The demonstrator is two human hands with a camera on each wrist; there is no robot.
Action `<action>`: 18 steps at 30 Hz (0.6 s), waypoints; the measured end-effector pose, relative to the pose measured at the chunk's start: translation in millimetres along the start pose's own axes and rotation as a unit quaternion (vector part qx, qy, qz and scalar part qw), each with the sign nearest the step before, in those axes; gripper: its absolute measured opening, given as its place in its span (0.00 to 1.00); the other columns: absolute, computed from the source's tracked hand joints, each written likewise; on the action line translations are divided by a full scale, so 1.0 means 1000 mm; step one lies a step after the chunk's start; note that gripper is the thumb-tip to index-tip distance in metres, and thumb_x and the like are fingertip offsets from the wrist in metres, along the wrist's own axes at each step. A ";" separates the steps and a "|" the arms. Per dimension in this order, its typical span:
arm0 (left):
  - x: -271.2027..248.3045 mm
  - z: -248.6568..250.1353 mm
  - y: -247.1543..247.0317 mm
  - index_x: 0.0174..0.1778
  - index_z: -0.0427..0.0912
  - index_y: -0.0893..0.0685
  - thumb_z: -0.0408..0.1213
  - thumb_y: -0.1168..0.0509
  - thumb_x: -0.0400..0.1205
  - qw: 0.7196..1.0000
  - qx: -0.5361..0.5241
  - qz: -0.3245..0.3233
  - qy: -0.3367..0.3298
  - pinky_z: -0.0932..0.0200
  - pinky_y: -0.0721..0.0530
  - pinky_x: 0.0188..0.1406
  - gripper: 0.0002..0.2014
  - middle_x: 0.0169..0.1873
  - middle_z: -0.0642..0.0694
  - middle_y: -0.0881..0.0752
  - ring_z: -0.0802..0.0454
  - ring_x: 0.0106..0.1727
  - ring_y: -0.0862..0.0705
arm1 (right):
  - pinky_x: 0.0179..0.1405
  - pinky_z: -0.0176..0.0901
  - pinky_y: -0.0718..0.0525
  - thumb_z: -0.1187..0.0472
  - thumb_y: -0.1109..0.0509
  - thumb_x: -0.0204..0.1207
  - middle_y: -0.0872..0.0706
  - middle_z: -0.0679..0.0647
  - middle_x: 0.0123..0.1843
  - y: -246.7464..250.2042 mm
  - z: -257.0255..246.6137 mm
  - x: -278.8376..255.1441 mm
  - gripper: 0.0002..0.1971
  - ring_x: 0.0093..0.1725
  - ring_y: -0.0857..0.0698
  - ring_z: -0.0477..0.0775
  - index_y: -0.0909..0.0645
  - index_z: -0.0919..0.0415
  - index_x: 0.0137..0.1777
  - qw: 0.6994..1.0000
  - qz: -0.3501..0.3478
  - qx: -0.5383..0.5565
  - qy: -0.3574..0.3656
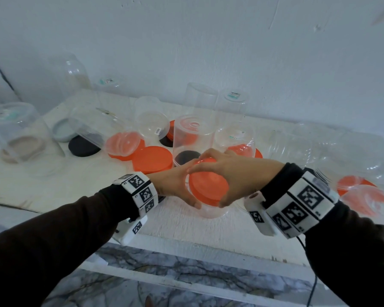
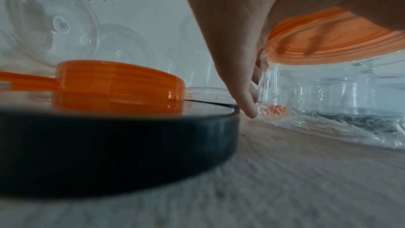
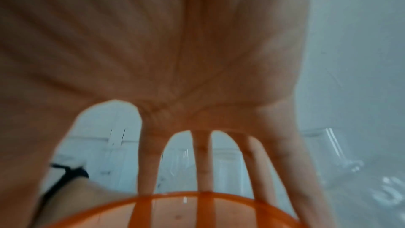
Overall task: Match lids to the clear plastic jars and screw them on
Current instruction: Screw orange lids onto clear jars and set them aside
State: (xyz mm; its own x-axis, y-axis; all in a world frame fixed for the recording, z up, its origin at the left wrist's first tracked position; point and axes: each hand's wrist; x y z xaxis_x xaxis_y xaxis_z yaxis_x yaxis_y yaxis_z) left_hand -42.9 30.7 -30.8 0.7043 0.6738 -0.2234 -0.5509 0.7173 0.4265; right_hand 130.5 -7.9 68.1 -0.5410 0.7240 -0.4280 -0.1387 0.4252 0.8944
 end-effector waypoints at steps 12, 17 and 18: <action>0.001 0.000 0.000 0.69 0.61 0.39 0.33 0.19 0.62 1.000 0.005 0.014 0.005 0.69 0.34 0.67 0.46 0.63 0.69 0.33 0.69 0.66 0.32 | 0.62 0.51 0.24 0.46 0.24 0.63 0.39 0.48 0.73 -0.003 0.001 -0.001 0.44 0.66 0.34 0.55 0.47 0.28 0.74 1.000 0.009 0.024 0.001; -0.001 0.003 -0.001 0.74 0.53 0.39 0.44 0.17 0.55 1.000 -0.015 0.013 0.017 0.57 0.26 0.69 0.53 0.65 0.56 0.25 0.58 0.67 0.26 | 0.48 0.50 0.25 0.24 0.41 0.65 0.30 0.57 0.65 -0.016 -0.015 0.004 0.45 0.58 0.22 0.60 0.42 0.48 0.78 0.981 0.116 -0.095 -0.123; -0.002 0.003 -0.001 0.75 0.52 0.40 0.44 0.17 0.56 1.000 -0.013 0.014 0.018 0.56 0.26 0.69 0.54 0.66 0.56 0.26 0.58 0.68 0.26 | 0.50 0.51 0.26 0.24 0.43 0.65 0.31 0.57 0.69 -0.016 -0.014 0.003 0.47 0.61 0.23 0.61 0.45 0.49 0.79 0.981 0.111 -0.105 -0.118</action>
State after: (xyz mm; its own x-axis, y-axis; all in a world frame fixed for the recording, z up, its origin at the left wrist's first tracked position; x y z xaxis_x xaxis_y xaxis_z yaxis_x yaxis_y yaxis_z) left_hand -42.1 28.4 -28.2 0.6721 0.6991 -0.2441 -0.5814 0.7023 0.4108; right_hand 119.4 -20.1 54.5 -0.3730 0.9025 -0.2153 -0.2214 0.1388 0.9653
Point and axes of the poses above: each hand's wrist, its own x-axis towards the middle knuckle, its own y-axis out of the back of the hand, z = x × y
